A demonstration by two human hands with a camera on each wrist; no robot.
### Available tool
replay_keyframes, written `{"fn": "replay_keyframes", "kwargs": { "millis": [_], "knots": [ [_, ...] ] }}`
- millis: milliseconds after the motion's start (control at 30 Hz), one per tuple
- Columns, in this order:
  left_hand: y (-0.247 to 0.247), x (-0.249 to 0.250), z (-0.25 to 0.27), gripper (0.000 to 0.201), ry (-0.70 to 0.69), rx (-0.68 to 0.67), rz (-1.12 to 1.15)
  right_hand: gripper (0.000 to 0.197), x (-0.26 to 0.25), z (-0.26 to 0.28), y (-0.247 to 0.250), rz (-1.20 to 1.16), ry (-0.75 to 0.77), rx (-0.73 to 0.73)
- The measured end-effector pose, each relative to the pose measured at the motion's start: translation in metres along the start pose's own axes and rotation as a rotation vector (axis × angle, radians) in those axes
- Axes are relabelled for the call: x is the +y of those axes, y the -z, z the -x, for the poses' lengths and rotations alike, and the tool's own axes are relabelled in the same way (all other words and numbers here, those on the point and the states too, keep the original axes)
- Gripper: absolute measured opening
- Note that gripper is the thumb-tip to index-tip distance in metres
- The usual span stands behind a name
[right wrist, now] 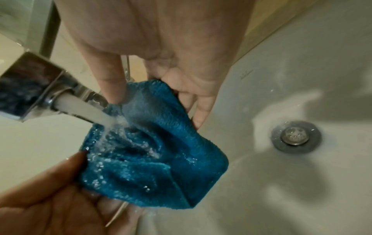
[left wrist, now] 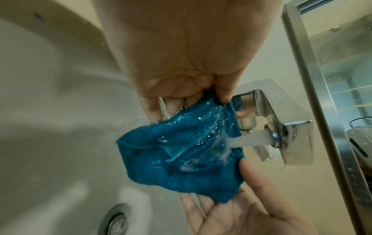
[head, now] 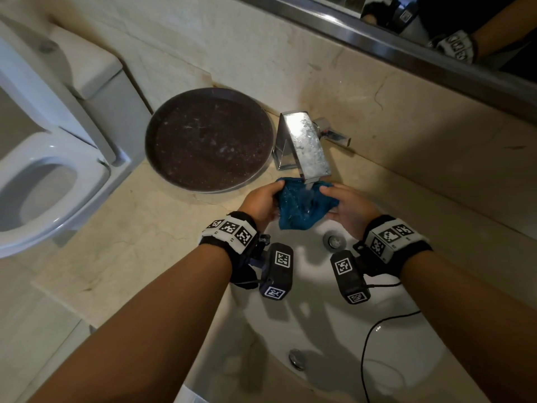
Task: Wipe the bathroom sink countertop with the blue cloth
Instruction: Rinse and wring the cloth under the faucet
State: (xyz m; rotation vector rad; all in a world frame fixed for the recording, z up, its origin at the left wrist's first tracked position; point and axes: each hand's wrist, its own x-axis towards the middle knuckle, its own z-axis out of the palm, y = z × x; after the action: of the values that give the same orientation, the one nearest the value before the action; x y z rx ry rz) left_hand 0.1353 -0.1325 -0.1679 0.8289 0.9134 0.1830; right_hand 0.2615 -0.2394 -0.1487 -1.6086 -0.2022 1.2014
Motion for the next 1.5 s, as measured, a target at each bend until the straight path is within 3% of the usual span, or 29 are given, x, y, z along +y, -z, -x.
{"fn": "replay_keyframes", "kwargs": {
  "millis": [200, 333, 433, 700, 967, 1067, 1233, 1500],
  "knots": [
    [0.017, 0.004, 0.003, 0.020, -0.034, 0.085, 0.047, 0.021, -0.001, 0.000, -0.025, -0.105, -0.058, -0.102],
    [0.024, 0.006, 0.003, 0.030, -0.061, 0.169, 0.079, 0.034, -0.001, 0.002, -0.025, -0.050, -0.068, -0.106],
    [0.026, 0.004, 0.003, 0.029, -0.081, 0.175, 0.079, 0.016, -0.003, 0.003, -0.020, -0.015, -0.026, -0.096],
    [0.019, -0.001, -0.003, 0.021, -0.109, 0.178, 0.082, 0.017, -0.002, 0.004, -0.007, -0.009, 0.011, -0.096],
    [0.003, -0.001, 0.002, 0.030, -0.124, -0.070, -0.133, 0.018, -0.001, 0.004, -0.005, -0.026, 0.025, -0.114],
    [0.004, -0.003, -0.001, 0.031, -0.186, -0.050, -0.130, 0.020, -0.002, 0.003, -0.003, -0.004, 0.025, -0.085],
    [0.005, -0.003, -0.003, 0.014, -0.237, -0.089, -0.130, 0.019, -0.004, 0.002, 0.004, 0.151, 0.028, 0.022],
    [-0.005, 0.002, 0.001, 0.021, -0.230, -0.136, -0.154, 0.021, -0.012, 0.007, -0.006, 0.376, 0.048, -0.119]
  ]
}}
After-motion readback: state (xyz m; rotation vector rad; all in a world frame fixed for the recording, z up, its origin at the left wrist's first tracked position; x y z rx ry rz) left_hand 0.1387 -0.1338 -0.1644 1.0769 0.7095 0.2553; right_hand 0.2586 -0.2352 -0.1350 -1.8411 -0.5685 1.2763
